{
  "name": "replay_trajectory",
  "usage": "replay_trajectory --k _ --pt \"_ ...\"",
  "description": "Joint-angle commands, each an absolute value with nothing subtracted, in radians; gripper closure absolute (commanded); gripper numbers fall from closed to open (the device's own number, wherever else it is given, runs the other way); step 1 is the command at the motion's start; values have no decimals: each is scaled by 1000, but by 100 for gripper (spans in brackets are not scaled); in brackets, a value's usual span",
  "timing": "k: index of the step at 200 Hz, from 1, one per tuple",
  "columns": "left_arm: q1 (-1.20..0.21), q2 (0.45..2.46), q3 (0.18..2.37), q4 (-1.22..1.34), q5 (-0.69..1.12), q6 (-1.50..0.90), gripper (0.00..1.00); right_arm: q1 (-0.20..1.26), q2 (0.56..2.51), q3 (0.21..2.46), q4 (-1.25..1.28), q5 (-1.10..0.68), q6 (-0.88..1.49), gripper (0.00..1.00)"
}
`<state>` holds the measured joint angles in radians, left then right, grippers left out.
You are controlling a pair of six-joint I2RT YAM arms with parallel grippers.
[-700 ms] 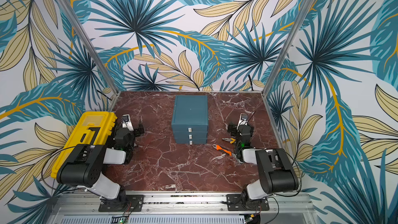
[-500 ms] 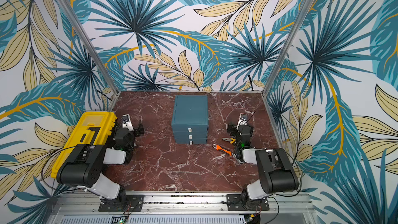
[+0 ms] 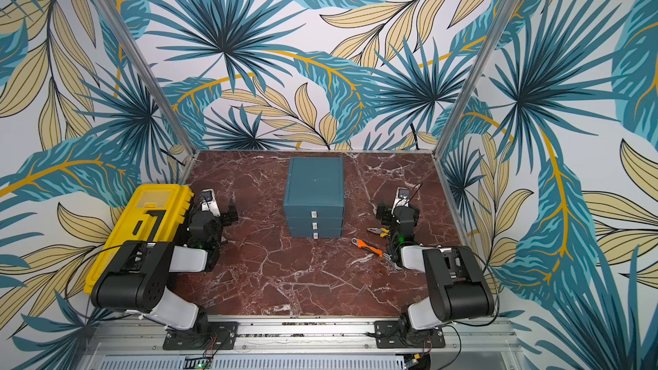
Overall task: Take the seed bags out of the drawer
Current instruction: Move the storage box to the center of the board.
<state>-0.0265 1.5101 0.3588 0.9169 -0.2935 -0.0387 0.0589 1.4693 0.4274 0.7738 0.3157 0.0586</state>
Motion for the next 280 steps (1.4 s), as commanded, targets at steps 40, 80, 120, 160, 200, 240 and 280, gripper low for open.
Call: replay_trajectory --k 40,80,120,160,200,240,280 --pt "-50 1227 720 21 -320 -297 0 57 1138 710 -35 529 485 0" --pt "-51 1169 880 -336 -77 -591 0 57 1050 820 -334 282 712 4" --pt "-130 1042 836 -332 172 -852 4 58 946 804 -309 -48 886 14" --pt "-298 947 864 -464 153 -940 15 81 958 824 -187 -321 1008 28" --pt "-396 926 1002 -775 80 -975 20 139 981 889 -166 -463 1033 37" --pt "-418 866 994 -756 84 -1074 25 221 973 886 -265 -539 974 69" --pt "-507 937 968 -723 120 -1068 28 280 913 882 -433 -537 882 78"
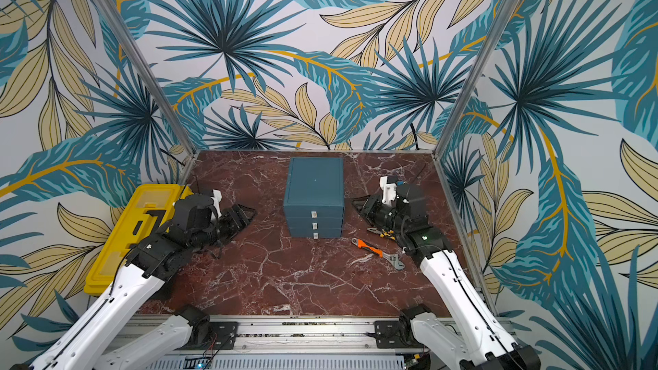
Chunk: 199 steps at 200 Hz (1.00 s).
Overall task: Take the seed bags out of the drawer
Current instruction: Move the storage box to the center of the board.
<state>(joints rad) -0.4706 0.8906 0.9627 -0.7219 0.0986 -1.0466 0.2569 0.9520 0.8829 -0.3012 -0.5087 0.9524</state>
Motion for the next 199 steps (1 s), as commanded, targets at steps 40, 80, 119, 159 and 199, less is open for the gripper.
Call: replay_trajectory --k 40,80,119,159,199 --pt "-506 1011 963 -647 116 -1021 28 330 987 848 -459 -535 840 82" --pt "-472 1057 1014 -582 91 -971 23 356 1131 876 -448 -501 800 85" --pt "-376 1125 1108 -580 152 -899 19 356 1207 914 -421 -453 793 85" --pt "-354 1221 1223 -607 166 -820 16 356 1310 985 -415 -424 768 85" --pt "-346 1262 1250 -577 167 -802 15 356 1424 1090 -455 -383 719 84"
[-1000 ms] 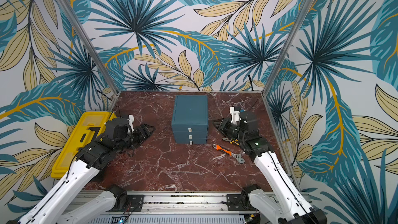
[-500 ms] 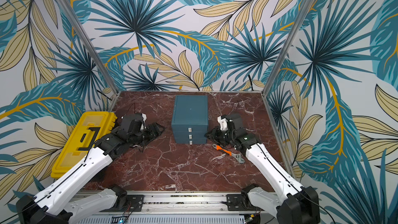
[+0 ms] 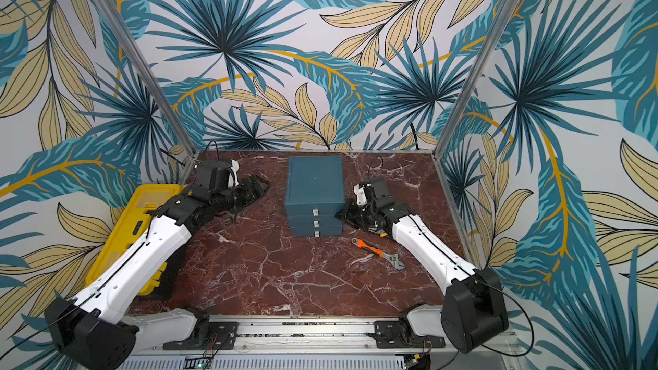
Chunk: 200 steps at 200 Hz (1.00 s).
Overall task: Take the seed bags out of the drawer
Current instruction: Move the storage box to the center of the board.
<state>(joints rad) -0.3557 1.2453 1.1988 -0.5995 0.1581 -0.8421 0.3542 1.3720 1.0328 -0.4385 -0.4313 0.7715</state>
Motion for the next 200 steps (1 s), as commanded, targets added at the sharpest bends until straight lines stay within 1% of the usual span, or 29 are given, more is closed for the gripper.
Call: replay_trajectory --k 1,61,81,107,128,147,182,200 --pt "-346 1263 1250 -576 167 -802 15 356 1428 1092 -457 -383 717 84" --pt "-344 1275 1245 -540 174 -800 13 338 1611 1301 -542 -334 665 84" --pt "-340 1287 1255 -538 172 -795 12 324 1657 1361 -567 -307 661 81" --pt "-313 1322 1283 -519 158 -803 6 311 1686 1397 -572 -313 674 76" --pt "-251 1389 1326 -467 169 -830 6 311 1649 1370 -572 -333 689 74" --pt "-190 1482 1381 -408 199 -850 7 311 1559 1310 -569 -325 706 74" --pt "-112 1711 1539 -332 297 -880 11 293 1380 1221 -586 -217 738 73" --pt "-94 1843 1637 -314 379 -884 13 270 1355 1216 -585 -173 770 71"
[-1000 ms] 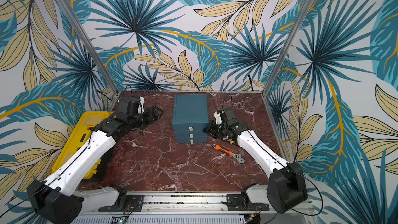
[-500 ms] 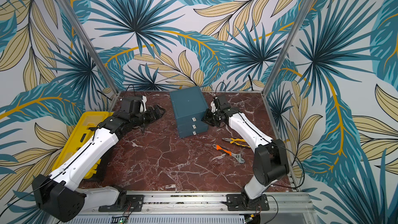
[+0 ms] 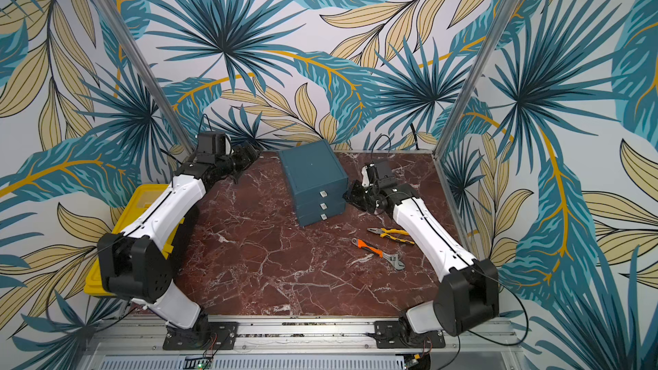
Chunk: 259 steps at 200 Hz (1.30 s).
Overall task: Take the seed bags out of the drawer
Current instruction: Move the storage box to the center of the board.
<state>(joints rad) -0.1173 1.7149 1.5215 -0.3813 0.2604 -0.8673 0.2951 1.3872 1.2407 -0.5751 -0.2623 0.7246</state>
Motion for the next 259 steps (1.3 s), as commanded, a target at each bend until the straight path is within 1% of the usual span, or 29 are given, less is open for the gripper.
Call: replay_trajectory --k 1,22,44,62,91,106,130,163,179,224,259 --pt "-93 1850 1642 -316 382 -884 13 268 1357 1218 -584 -172 771 71" --pt "-89 1985 1775 -345 434 -864 15 249 1449 1304 -592 -177 789 69" --pt "-87 2096 1902 -376 464 -855 16 240 1588 1448 -612 -182 825 66" --pt "-86 2176 2009 -409 494 -855 18 229 1699 1570 -636 -188 867 66" --pt "-92 2248 2088 -417 539 -877 21 212 1814 1690 -634 -195 951 66" --pt "-97 2258 2084 -404 558 -882 21 212 1848 1737 -634 -203 957 66" --pt "-111 2271 2066 -373 603 -894 24 206 1861 1745 -618 -184 963 65" --pt "-141 2286 2055 -364 683 -887 26 207 2006 1866 -606 -341 982 64" --pt "-150 2269 2021 -347 721 -880 27 211 2043 1895 -606 -380 973 64" --pt "-151 2130 1788 -226 742 -886 27 216 2084 1900 -606 -478 940 63" --pt "-148 2030 1631 -179 735 -905 27 248 2068 1855 -605 -496 923 63"
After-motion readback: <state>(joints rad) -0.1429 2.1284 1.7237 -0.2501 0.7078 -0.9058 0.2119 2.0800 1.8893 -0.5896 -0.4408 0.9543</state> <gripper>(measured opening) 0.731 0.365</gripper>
